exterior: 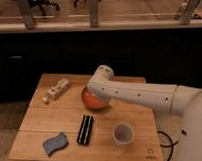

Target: Move the arm in a circular motion

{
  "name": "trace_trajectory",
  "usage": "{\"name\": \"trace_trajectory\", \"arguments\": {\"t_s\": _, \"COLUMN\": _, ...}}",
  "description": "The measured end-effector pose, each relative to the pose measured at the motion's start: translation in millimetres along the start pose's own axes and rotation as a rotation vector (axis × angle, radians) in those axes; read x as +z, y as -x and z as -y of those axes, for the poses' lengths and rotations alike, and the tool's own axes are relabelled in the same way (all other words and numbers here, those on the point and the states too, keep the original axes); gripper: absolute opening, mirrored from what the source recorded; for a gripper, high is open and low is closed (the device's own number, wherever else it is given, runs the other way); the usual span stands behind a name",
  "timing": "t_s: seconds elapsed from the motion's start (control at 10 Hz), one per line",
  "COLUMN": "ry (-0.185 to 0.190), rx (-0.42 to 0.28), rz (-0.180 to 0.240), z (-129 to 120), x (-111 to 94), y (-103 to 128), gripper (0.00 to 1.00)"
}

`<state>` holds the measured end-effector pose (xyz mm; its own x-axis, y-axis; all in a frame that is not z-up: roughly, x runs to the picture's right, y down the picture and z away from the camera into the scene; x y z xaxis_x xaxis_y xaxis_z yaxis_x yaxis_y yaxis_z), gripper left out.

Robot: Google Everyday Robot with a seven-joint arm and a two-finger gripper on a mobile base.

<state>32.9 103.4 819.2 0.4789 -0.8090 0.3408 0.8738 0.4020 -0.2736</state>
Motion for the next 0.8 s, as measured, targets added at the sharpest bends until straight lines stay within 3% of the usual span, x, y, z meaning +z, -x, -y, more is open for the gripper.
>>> {"name": "trace_trajectory", "arguments": {"t_s": 0.3, "ry": 0.002, "rx": -0.009, "rz": -0.007, "z": -19.5, "x": 2.1, "y": -11.9, "gripper": 0.8}}
{"name": "trace_trajectory", "arguments": {"t_s": 0.8, "ry": 0.005, "rx": -0.029, "rz": -0.012, "z": 1.6, "x": 2.6, "y": -2.9, "gripper": 0.8}}
